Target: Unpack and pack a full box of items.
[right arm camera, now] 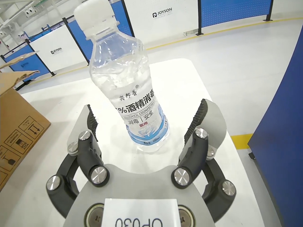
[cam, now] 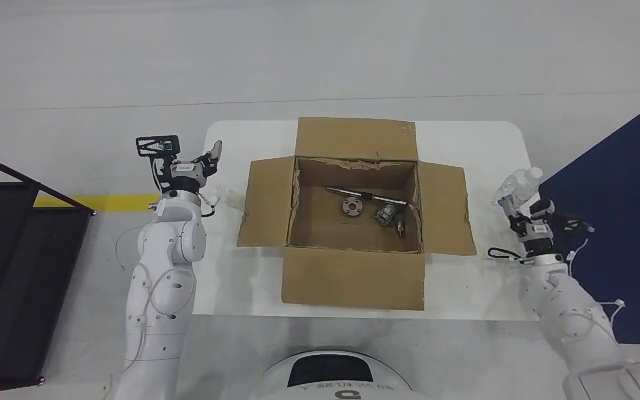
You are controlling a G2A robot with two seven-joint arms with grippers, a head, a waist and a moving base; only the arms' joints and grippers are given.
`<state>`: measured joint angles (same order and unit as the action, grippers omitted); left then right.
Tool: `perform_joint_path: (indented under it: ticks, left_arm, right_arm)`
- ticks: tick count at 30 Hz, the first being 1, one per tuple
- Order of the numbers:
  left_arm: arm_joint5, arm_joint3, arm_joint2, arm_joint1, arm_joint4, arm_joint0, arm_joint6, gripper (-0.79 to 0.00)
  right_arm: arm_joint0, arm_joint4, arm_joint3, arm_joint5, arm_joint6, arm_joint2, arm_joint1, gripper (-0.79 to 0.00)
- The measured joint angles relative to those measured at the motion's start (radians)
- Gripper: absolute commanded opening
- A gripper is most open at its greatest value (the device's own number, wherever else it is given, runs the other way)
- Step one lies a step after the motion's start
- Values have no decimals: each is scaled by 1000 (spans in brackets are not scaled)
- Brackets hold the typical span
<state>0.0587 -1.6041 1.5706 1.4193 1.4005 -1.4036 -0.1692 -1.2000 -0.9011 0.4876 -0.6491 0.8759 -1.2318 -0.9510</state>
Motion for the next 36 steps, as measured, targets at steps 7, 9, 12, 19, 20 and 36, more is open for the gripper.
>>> perform_joint_path:
  ticks: [7, 9, 12, 19, 20, 36]
  left_arm:
    - [0, 0, 0, 0, 0, 0, 0, 0]
    - [0, 0, 0, 0, 0, 0, 0, 0]
    - [0, 0, 0, 0, 0, 0, 0, 0]
    - [0, 0, 0, 0, 0, 0, 0, 0]
    - [0, 0, 0, 0, 0, 0, 0, 0]
    - [0, 0, 0, 0, 0, 0, 0, 0]
  right_arm:
    - [-49, -8, 61, -224, 68, -100, 57, 0]
    - [-73, 9, 119, -276, 24, -138, 74, 0]
    - [-122, 38, 218, -346, -52, -196, 97, 0]
    - [-343, 152, 642, -363, -237, -267, 168, 0]
    - [-385, 162, 724, -363, -274, -290, 183, 0]
    - [-378, 225, 718, -363, -357, -268, 186, 0]
